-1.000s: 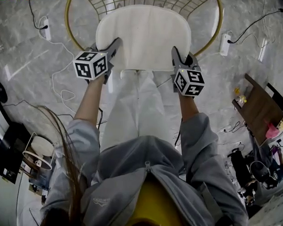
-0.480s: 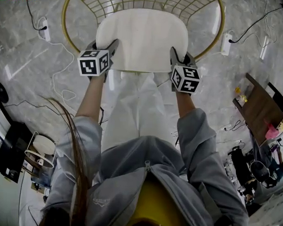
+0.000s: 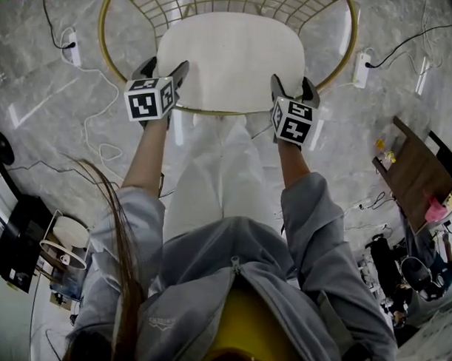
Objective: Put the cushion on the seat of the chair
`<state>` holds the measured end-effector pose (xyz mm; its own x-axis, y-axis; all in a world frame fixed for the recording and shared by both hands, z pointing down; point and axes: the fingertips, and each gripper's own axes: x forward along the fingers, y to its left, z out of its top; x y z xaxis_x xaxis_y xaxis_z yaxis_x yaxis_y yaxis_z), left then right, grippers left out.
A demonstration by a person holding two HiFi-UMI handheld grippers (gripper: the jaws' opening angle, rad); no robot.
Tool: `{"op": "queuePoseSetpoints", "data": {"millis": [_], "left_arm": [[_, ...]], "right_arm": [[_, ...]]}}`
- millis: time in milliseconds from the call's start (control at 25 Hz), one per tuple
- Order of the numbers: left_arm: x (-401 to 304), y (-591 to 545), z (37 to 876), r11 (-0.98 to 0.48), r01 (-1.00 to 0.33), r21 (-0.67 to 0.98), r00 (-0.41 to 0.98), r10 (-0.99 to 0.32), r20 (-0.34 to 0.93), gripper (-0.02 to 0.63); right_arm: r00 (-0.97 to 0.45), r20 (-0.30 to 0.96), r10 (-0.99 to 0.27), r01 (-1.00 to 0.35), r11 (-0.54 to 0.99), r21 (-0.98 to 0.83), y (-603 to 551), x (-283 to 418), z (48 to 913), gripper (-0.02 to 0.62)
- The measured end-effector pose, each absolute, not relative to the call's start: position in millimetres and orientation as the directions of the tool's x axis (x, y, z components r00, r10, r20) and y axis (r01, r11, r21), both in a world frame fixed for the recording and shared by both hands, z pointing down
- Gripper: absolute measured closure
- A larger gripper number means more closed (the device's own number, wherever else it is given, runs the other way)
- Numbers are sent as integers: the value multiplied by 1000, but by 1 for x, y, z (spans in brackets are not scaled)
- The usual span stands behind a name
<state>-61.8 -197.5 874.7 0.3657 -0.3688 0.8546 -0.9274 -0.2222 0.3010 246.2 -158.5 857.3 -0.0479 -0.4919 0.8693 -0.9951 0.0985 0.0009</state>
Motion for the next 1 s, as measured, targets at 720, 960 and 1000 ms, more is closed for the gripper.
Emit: {"op": "queuePoseSetpoints", "data": {"millis": [720,960,1000], "left_arm": [[-89,-226,764,-290,-950,119,266,-546,795,594],[-59,-247,685,-354,-929,113,322,-613,722,598],[-54,-255,669,-363,-926,108,330,-633,700,598]], "right_arm": [[-75,792,-607,-997,62,-47,-176,227,771,558],[-125,725,-677,-992,86,-91,-195,220,697,597],[-128,703,-700,-992,91,-90,-205,220,681,597]]}}
